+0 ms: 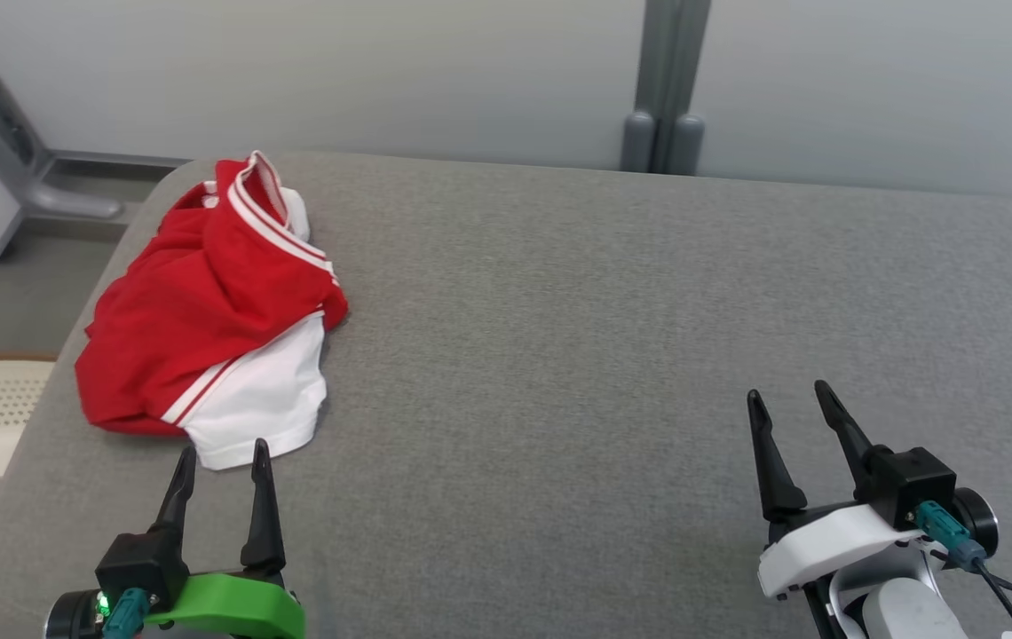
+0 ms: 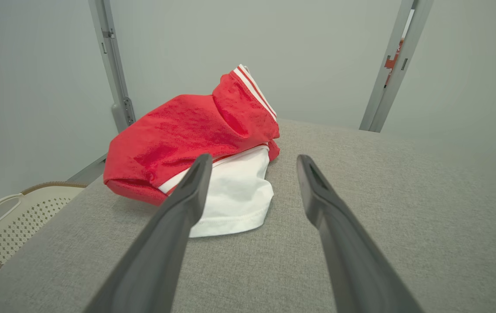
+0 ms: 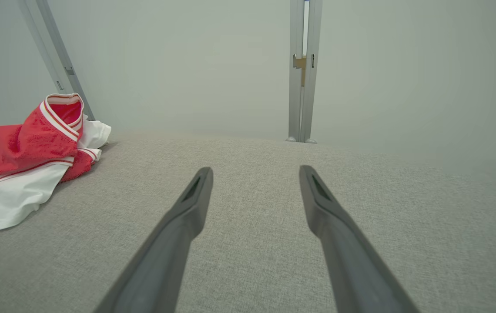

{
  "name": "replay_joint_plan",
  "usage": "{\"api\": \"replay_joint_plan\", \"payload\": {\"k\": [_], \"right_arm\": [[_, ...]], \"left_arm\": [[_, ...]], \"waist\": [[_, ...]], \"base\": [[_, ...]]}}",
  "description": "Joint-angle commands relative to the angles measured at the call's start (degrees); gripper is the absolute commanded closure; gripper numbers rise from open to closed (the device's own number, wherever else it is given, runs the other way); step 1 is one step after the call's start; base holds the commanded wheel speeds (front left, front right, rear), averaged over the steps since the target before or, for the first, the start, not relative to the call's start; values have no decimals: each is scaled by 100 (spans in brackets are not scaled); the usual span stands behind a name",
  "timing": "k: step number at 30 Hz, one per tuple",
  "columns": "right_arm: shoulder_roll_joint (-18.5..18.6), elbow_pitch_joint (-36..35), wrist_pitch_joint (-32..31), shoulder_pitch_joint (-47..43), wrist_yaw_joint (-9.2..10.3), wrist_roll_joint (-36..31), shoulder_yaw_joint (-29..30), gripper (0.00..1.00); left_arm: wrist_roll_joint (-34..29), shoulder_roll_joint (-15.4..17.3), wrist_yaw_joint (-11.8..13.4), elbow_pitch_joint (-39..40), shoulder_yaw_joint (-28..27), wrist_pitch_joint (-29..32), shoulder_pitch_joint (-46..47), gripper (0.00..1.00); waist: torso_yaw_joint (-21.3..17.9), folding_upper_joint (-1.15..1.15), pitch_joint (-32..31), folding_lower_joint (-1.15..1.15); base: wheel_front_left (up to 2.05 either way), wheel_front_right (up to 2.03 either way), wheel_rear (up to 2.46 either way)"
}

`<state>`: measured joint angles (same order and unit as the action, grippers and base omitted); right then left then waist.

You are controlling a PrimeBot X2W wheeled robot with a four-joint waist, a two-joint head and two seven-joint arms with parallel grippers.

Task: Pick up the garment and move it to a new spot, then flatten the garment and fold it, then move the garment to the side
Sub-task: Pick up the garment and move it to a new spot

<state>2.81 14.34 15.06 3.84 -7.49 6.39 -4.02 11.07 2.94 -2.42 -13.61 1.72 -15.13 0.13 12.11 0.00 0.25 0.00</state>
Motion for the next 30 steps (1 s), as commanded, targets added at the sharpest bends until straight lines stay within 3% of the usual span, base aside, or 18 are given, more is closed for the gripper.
{"api": "replay_joint_plan", "payload": {"k": [1, 14, 30], "right_arm": [[14, -22, 18, -15, 0, -28, -26, 0], [18, -41, 18, 66, 0, 121, -317, 0], [19, 5, 18, 124, 1, 207, -416, 0]], "left_arm": [[43, 39, 41, 13, -24, -4, 33, 0], [157, 99, 144, 48, -165, -4, -117, 0], [289, 118, 240, 198, -310, -4, -258, 0]], "waist": [[602, 0, -7, 0], [1737, 0, 36, 0], [1773, 0, 59, 0]], "base": [[0, 0, 0], [0, 0, 0], [0, 0, 0]]}}
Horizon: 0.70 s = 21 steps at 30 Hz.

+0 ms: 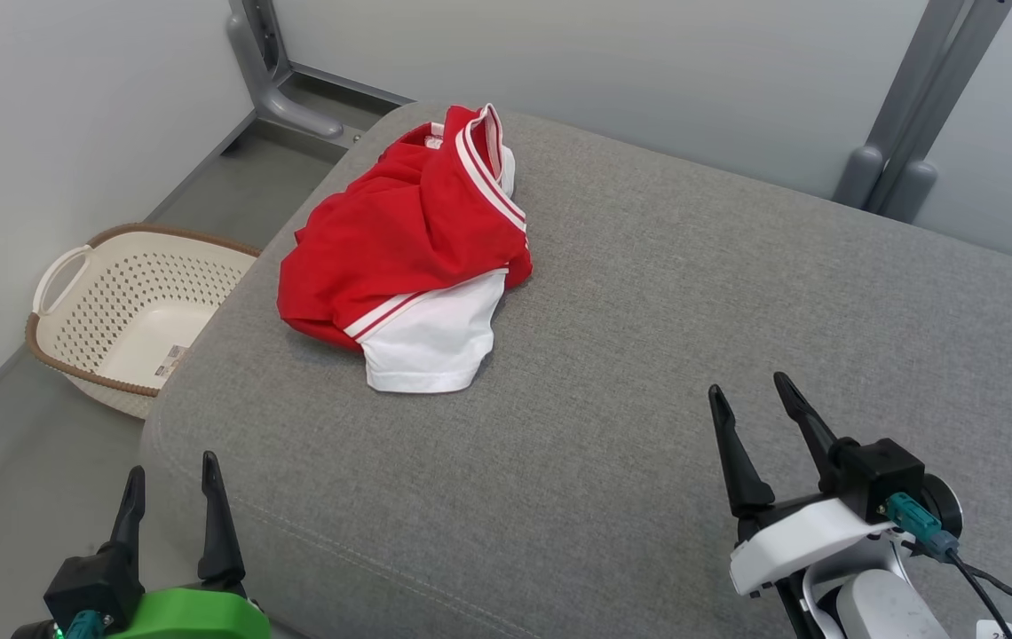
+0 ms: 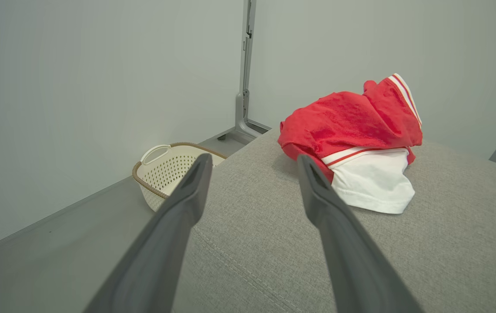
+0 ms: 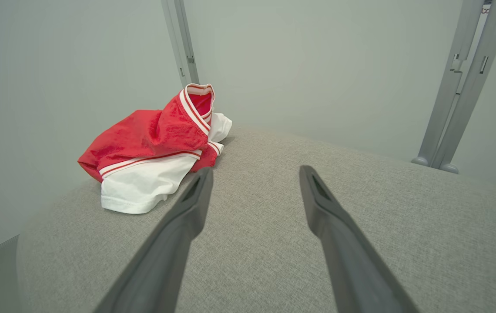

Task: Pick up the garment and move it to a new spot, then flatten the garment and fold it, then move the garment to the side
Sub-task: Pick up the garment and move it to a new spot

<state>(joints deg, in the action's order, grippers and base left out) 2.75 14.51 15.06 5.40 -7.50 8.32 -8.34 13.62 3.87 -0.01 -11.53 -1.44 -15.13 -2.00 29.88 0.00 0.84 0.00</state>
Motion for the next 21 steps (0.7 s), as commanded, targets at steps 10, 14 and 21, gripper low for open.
{"api": "replay_joint_plan", "payload": {"k": [10, 14, 21], "right_arm": [[24, -81, 18, 29, 2, -141, 37, 0], [25, -90, -12, 155, 2, -308, -39, 0], [28, -265, -206, 428, 2, -565, -205, 0]], "left_arm": [[172, 134, -315, -566, 242, 342, 878, 0], [329, 263, -515, -1231, 341, 679, 1777, 0], [786, 628, -688, -2723, 210, 990, 3127, 0]], "waist": [[-181, 0, 258, 0], [-353, 0, 494, 0], [-985, 0, 1051, 0]], "base": [[0, 0, 0], [0, 0, 0], [0, 0, 0]]}}
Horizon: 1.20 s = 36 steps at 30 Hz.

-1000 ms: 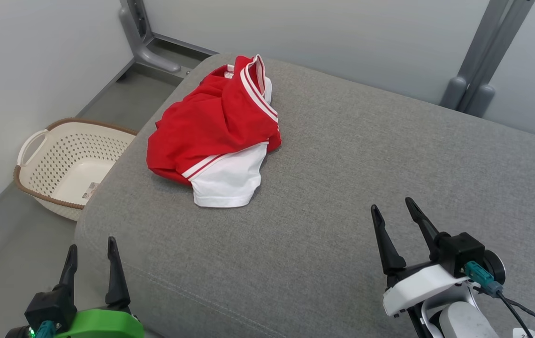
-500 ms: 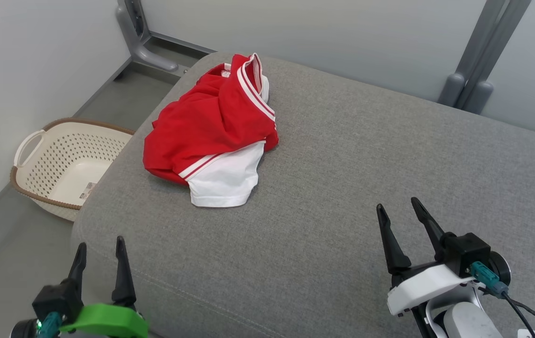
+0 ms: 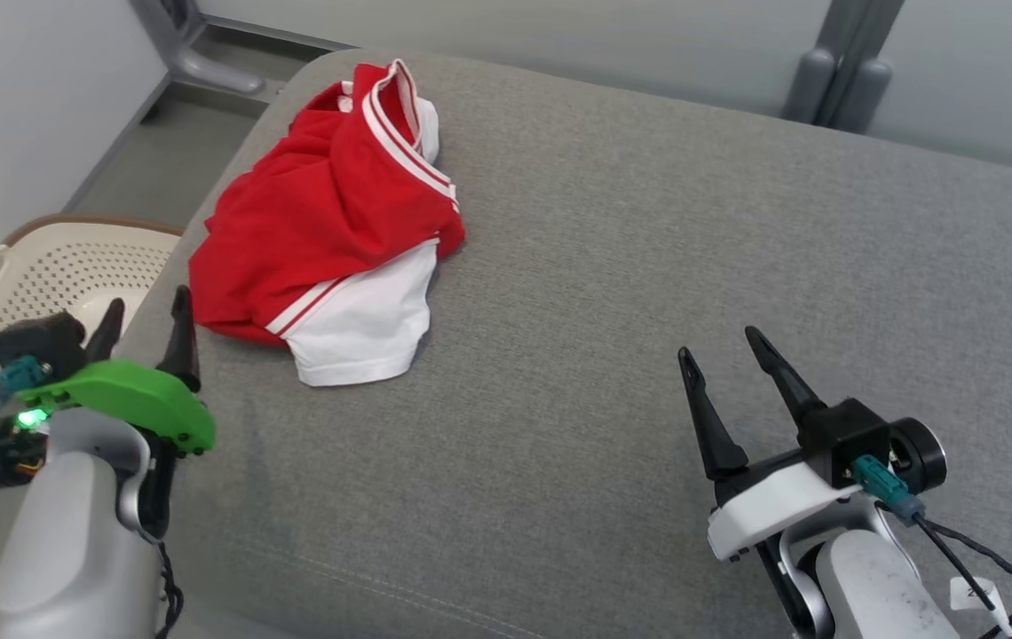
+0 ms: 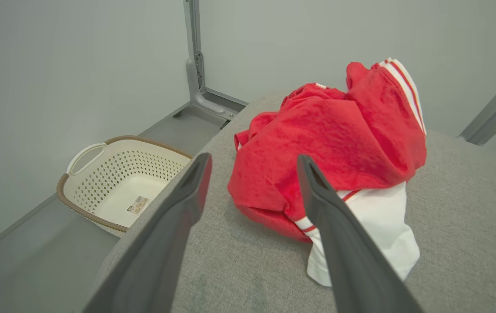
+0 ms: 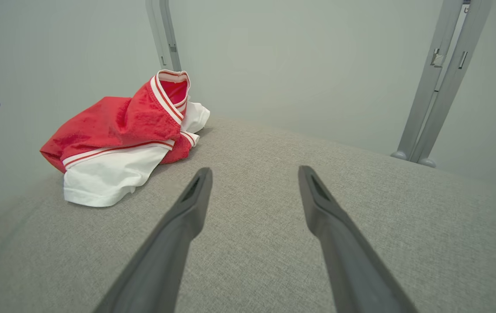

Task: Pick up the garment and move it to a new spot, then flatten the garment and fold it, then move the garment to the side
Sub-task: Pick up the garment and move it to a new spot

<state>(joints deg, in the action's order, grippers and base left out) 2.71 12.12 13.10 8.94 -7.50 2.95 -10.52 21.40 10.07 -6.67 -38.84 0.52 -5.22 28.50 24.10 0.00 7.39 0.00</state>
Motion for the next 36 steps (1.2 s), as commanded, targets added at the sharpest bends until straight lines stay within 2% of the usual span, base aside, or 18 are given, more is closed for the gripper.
{"api": "replay_joint_plan", "payload": {"k": [1, 10, 17, 18, 19, 20, 25, 28, 31, 36], "right_arm": [[32, -66, -50, 120, 2, -86, -3, 0], [28, -558, -364, 157, 2, -532, 71, 0], [27, -749, -378, 52, 2, -481, 37, 0], [26, -753, -372, 49, 2, -457, 33, 0], [27, -747, -365, 55, 2, -448, 31, 0], [27, -725, -355, 68, 2, -428, 21, 0], [25, -602, -328, 77, 2, -349, -26, 0], [28, -552, -280, 90, 2, -291, 20, 0], [26, -487, -237, 118, 2, -223, -2, 0], [27, -295, -102, 137, 2, -32, 12, 0]], "left_arm": [[115, 74, -32, -197, -12, 40, 231, 0], [918, 518, -83, -1319, -257, 13, 1088, 0], [1405, 791, -83, -1629, -63, 287, 1163, 0], [1488, 830, -82, -1656, -27, 372, 1172, 6], [1552, 879, -83, -1664, -7, 411, 1186, 64], [1600, 946, -82, -1681, 3, 447, 1198, 100], [1566, 1186, -83, -1806, 156, 550, 1152, 100], [1648, 1205, -83, -1787, 223, 508, 1184, 100], [1645, 1284, -83, -1661, 296, 396, 1297, 100], [1547, 1626, -84, -1179, 464, 403, 1617, 100]], "waist": [[-533, 0, 513, 0], [-1274, 0, 1216, 0], [-1488, 0, 1344, 0], [-1499, 0, 1346, 0], [-1506, 0, 1342, 0], [-1513, 0, 1324, 0], [-1526, 0, 1177, 0], [-1486, 0, 1081, 0], [-1450, 0, 928, 0], [-1469, 0, 520, 0]], "base": [[0, 0, 0], [0, 0, 0], [0, 0, 0], [0, 0, 0], [0, 0, 0], [0, 0, 0], [0, 0, 0], [0, 0, 0], [0, 0, 0], [0, 0, 0]]}}
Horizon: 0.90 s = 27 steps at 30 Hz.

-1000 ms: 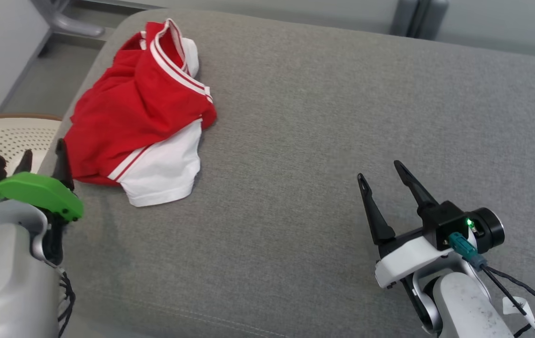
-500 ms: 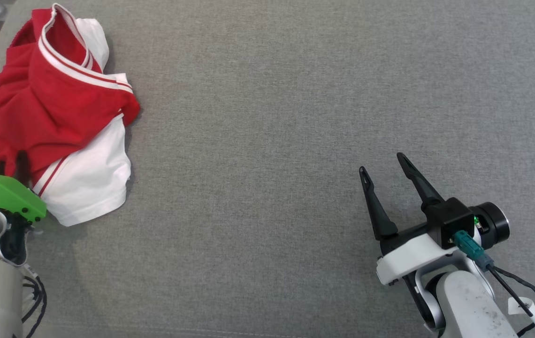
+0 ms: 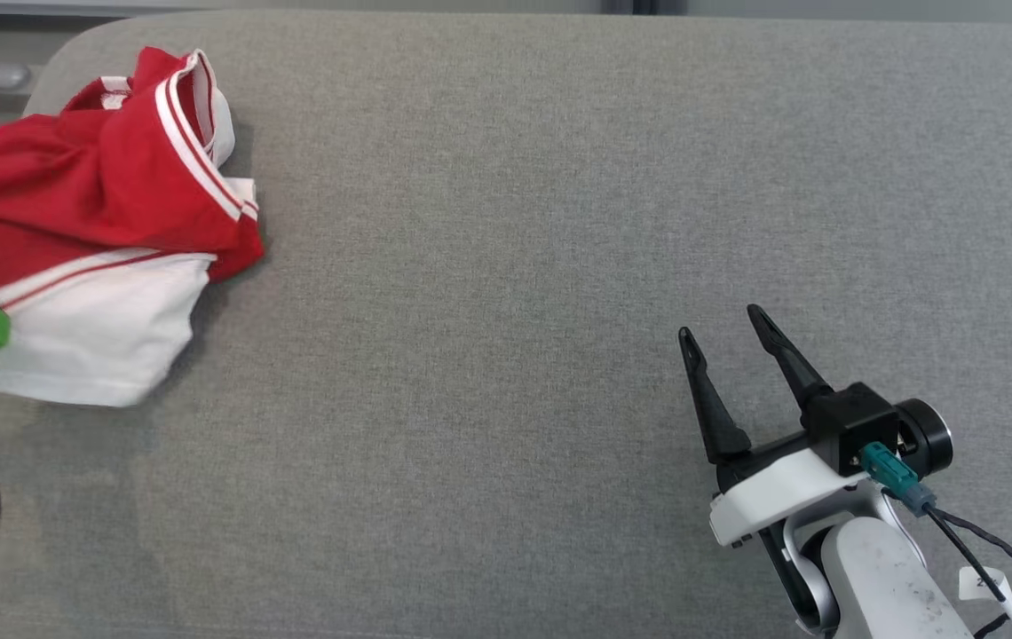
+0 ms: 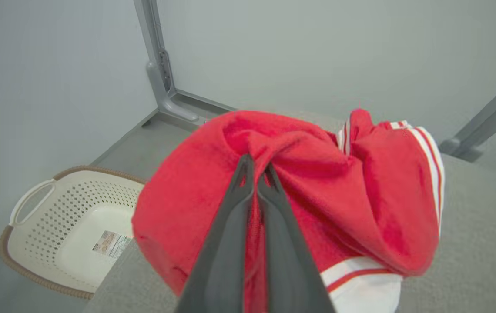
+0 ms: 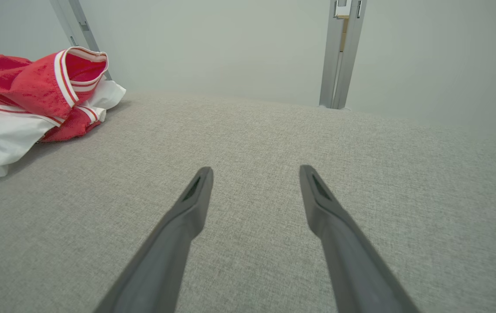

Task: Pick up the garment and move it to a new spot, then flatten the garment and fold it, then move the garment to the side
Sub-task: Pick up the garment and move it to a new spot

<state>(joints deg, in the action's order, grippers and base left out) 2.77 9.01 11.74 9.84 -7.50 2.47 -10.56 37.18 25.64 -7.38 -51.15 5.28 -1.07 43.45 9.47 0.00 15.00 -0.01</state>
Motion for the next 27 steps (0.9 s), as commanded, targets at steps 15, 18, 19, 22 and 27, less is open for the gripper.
{"api": "replay_joint_plan", "payload": {"k": [15, 18, 19, 22, 27], "right_arm": [[19, 385, 29, -117, 2, 279, 331, 0], [18, 384, 12, -116, 2, 309, 278, 0], [17, 389, 16, -112, 2, 320, 217, 0], [19, 400, 14, -110, 3, 355, 157, 0], [20, 409, 52, -66, 2, 404, 143, 0]], "left_arm": [[-53, -19, 49, 2825, 701, 951, 1798, 100], [-27, -282, 128, 3134, 817, 1004, 1912, 100], [0, -378, 154, 3221, 854, 1007, 1937, 100], [-10, -606, 201, 3355, 1013, 1058, 1981, 100], [-107, -964, 237, 3307, 1372, 1120, 1898, 100]], "waist": [[-844, 0, -892, 1], [-1170, 0, -902, 1], [-1320, 0, -906, 1], [-1685, 0, -894, 1], [-2259, 0, -780, 1]], "base": [[0, 0, 0], [0, 0, 0], [0, 0, 0], [0, 0, 0], [0, 0, 0]]}}
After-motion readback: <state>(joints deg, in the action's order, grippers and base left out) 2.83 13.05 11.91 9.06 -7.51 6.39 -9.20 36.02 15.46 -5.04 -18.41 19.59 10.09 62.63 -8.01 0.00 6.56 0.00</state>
